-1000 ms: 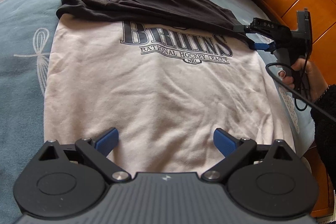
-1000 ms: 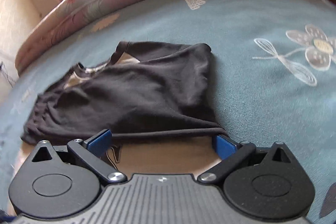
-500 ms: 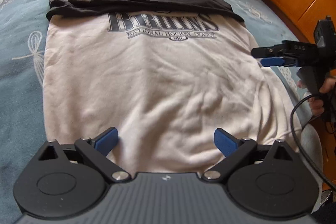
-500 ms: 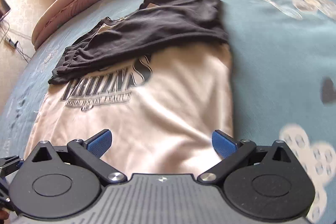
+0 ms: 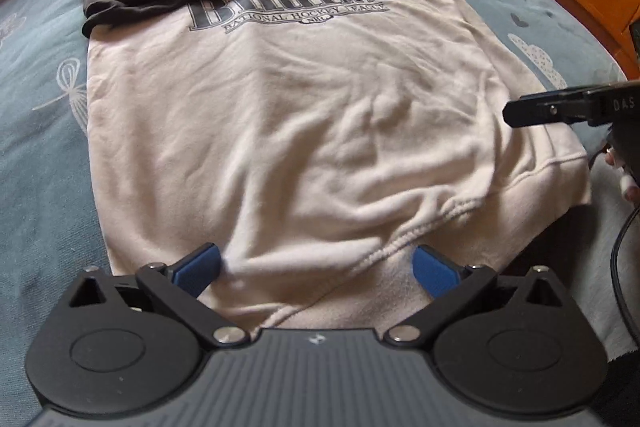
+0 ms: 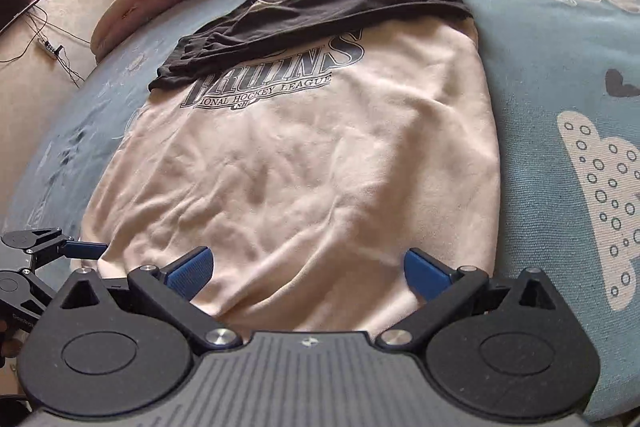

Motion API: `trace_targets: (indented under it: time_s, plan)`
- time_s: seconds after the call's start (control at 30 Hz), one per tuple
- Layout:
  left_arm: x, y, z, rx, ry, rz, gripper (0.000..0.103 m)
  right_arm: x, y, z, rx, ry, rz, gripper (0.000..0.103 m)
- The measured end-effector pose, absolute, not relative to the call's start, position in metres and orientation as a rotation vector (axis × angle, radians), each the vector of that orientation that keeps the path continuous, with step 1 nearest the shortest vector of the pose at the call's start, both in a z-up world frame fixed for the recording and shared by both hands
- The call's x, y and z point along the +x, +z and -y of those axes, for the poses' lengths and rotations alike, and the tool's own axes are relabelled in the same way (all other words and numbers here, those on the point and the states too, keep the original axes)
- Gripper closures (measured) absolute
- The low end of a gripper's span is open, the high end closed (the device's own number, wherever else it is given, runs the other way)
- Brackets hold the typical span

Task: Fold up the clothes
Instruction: 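Move both open grippers to the sweatshirt hem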

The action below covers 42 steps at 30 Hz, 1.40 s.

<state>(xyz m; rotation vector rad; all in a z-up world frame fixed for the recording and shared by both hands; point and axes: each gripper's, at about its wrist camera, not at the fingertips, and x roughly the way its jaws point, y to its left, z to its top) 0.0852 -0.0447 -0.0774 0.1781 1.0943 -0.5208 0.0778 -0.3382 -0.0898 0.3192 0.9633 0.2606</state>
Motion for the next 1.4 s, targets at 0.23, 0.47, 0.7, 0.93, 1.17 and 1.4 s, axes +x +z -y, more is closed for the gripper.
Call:
trace_targets:
  time_s: [0.23, 0.47, 0.7, 0.93, 1.17, 1.4]
  plan:
    - [0.059, -0.082, 0.039, 0.229, -0.526, -1.085, 0.001, 0.062, -0.093, 0.341, 0.302, 0.255, -0.934, 0.0]
    - [0.073, -0.078, 0.043, 0.179, -0.518, -1.046, 0.001, 0.056, -0.096, 0.318, 0.134, 0.206, -0.919, 0.0]
    - [0.069, -0.086, 0.039, 0.182, -0.527, -1.044, 0.001, 0.054, -0.1, 0.305, 0.043, 0.164, -0.915, 0.0]
    - [0.104, -0.053, 0.034, 0.23, -0.485, -0.949, 0.001, 0.053, -0.102, 0.294, -0.042, 0.141, -0.916, 0.0]
    - [0.18, -0.063, 0.044, 0.158, -0.438, -0.988, 0.001, 0.054, -0.101, 0.295, -0.038, 0.145, -0.92, 0.0]
    - [0.19, -0.089, 0.033, 0.137, -0.428, -1.025, 0.001, 0.054, -0.1, 0.296, -0.041, 0.159, -0.928, 0.0]
